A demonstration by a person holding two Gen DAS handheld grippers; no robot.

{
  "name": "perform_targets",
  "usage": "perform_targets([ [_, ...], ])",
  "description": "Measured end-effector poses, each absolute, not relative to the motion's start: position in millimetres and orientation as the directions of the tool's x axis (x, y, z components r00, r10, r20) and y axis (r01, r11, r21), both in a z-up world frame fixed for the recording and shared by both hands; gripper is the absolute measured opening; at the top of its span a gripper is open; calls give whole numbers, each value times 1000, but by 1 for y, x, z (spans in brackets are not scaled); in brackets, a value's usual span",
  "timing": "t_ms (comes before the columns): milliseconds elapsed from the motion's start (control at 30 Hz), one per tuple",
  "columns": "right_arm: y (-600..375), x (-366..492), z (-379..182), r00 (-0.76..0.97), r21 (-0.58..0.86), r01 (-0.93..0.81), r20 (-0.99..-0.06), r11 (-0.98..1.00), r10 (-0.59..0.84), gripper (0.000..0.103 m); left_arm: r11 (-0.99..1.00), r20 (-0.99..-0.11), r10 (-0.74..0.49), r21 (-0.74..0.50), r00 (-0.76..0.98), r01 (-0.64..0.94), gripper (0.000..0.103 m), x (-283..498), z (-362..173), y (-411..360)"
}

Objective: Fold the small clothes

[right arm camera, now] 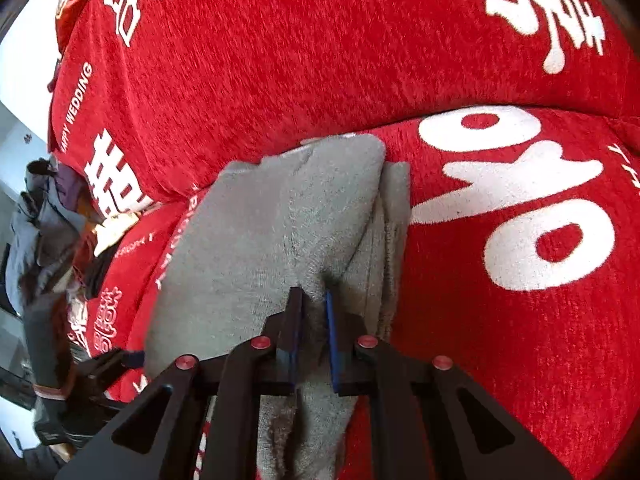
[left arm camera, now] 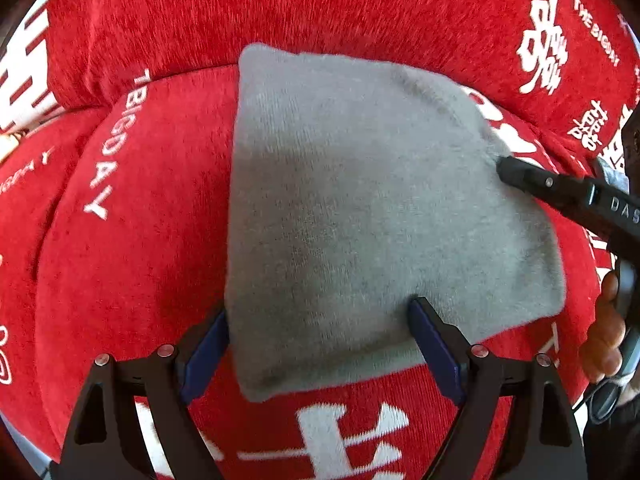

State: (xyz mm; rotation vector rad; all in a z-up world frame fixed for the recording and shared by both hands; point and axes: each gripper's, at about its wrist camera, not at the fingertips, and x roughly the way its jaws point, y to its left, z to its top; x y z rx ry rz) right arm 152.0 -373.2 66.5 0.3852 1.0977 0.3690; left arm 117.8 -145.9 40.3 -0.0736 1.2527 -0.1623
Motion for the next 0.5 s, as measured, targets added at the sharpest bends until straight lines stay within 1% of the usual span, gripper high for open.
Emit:
perform_targets([
  [33,-373,150,77,443,439,-111,-781,892,440,32,985,-931,-172,-152,320,86,88,117,48,-144],
  [67,-371,149,85,475,400,-128,-778,907,410,48,983,-921,-184,-163,343,88,88,119,57,-140],
  [100,-369,150,95,511,355,-144,-773,924,377,58,982,-906,-189,-170,380,82,88,124,70,-135],
  [167,-358,160,105,533,300,-184,-770,936,351,59,985,-895,-173,-165,412,54,88,139,78,-129],
  [267,-334,187,101,470,322,-263,-780,910,412,59,981,-909,-187,-192,372,25,88,173,71,-131],
  [333,-321,208,83,397,341,-277,-811,898,430,59,987,-928,-155,-160,338,14,88,191,57,-141],
  [400,-320,226,60,340,356,-247,-839,901,424,59,991,-941,-126,-136,313,-8,88,203,43,-143],
  [433,-323,235,46,317,354,-222,-855,909,410,59,989,-943,-135,-148,304,-22,89,207,34,-140],
  [467,-330,240,37,310,358,-204,-859,911,407,58,985,-943,-150,-168,297,-34,103,209,28,-137],
  [500,-337,243,33,322,376,-191,-848,906,420,58,981,-944,-151,-179,293,-70,103,211,21,-129],
])
